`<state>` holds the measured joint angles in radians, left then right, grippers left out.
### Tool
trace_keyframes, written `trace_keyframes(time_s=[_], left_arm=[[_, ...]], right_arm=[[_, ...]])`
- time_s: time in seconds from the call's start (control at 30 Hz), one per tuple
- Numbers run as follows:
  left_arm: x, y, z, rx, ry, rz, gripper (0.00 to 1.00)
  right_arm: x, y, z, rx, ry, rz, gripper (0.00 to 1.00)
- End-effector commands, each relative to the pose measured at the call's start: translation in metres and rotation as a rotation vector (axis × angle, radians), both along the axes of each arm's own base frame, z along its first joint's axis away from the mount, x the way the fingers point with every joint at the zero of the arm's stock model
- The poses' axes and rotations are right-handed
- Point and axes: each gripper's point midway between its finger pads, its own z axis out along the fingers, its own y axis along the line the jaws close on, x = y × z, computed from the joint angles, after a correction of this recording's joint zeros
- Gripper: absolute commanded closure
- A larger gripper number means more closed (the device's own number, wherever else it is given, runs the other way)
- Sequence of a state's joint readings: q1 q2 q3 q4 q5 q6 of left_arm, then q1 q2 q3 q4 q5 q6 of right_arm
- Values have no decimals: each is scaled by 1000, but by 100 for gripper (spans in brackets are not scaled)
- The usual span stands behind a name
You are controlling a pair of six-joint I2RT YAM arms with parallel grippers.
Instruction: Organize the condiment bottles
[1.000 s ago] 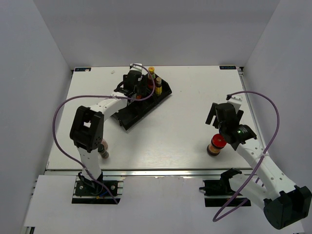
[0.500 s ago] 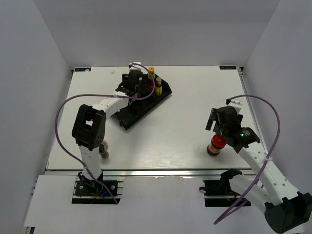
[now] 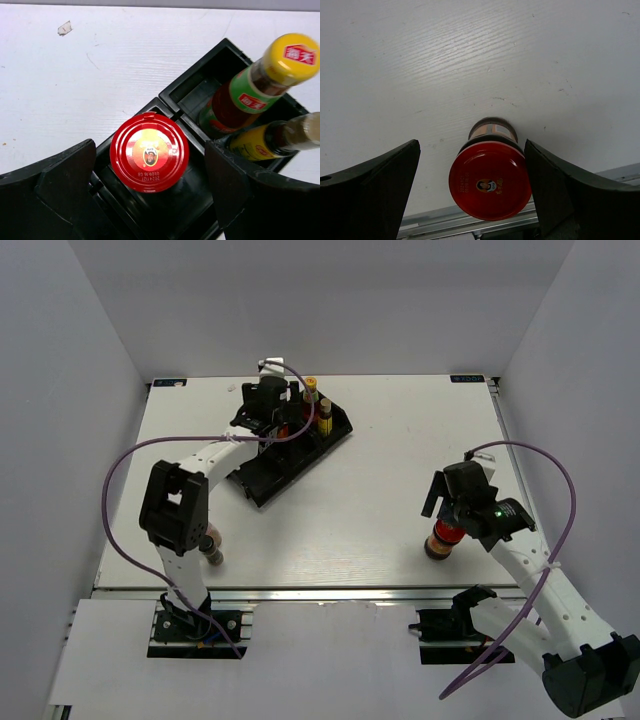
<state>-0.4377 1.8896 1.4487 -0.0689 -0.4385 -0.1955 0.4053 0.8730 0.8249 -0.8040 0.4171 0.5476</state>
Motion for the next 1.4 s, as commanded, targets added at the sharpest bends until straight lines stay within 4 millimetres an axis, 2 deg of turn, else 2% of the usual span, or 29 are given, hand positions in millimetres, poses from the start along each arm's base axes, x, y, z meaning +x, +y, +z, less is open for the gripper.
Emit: trace_keyframes(time_s=[0.0, 0.07, 0.1, 0.13, 0.17, 0.2, 0.27, 0.3, 0.33, 0.37, 0.4, 0.43, 0.5, 0.53, 0.63, 0.73, 0.9, 0.93, 1.03, 1.1, 1.17, 1.2, 1.27, 1.3, 1.37], left_arm=[[-6, -5, 73, -93, -120, -37, 2], [-14, -8, 74, -110, -97, -58, 2], [-20, -9, 84, -143, -105, -63, 2], [-25, -8, 86, -153, -97, -63, 2], [-32, -6, 81, -157, -73, -63, 2], [-41, -5, 95, -193, -92, -65, 2], [-54, -3, 99, -226, -91, -69, 2], [-65, -1, 88, -248, -63, -60, 2], [-76, 2, 98, -275, -77, -61, 2], [-84, 4, 94, -290, -69, -63, 2], [-96, 6, 72, -293, -22, -63, 2], [-106, 8, 76, -313, -30, -66, 2], [-122, 15, 55, -322, 27, -36, 2], [-130, 23, 53, -317, 36, -11, 2], [-144, 34, 40, -317, 69, 36, 2], [-153, 38, 46, -338, 47, 40, 2], [-161, 42, 62, -362, -2, 31, 2], [-162, 42, 62, -361, -6, 32, 2], [-165, 45, 63, -358, -7, 38, 2], [-167, 49, 64, -354, -9, 52, 2], [-169, 52, 64, -356, -9, 67, 2], [-170, 55, 63, -349, -9, 81, 2], [-175, 58, 64, -356, -11, 94, 2], [-177, 60, 61, -352, -9, 102, 2], [-181, 64, 65, -364, -25, 111, 2]], right_arm=[[-8, 0, 2, 27, 30, -23, 11], [-12, -1, -4, 16, 56, -28, 10], [-13, -3, -6, 7, 65, -35, 11], [-14, -5, -7, 0, 71, -51, 11], [-15, -10, -9, -14, 78, -73, 11], [-17, -11, -10, -15, 85, -82, 11], [-18, -7, -14, -1, 98, -75, 11], [-19, -6, -15, 4, 105, -72, 11], [-21, -6, -17, 7, 112, -72, 11], [-23, -4, -20, 14, 124, -65, 11], [-25, -4, -25, 12, 136, -65, 11], [-26, -4, -26, 16, 140, -73, 11], [-29, -8, -31, 4, 158, -88, 11], [-32, -9, -33, 4, 164, -97, 11], [-32, -10, -35, 0, 162, -106, 13], [-29, -11, -35, -2, 148, -118, 24], [-27, -19, -36, -45, 139, -137, 28], [-27, -19, -36, -49, 141, -133, 34], [-21, -13, -30, -34, 114, -91, 44], [-12, -6, -17, -11, 71, -37, 46], [-5, 2, -3, 12, 21, 9, 57], [4, 8, 12, 28, -29, 44, 60], [11, 26, 25, 75, -65, 119, 64], [21, 35, 36, 89, -107, 160, 66], [25, 53, 42, 115, -123, 233, 68]])
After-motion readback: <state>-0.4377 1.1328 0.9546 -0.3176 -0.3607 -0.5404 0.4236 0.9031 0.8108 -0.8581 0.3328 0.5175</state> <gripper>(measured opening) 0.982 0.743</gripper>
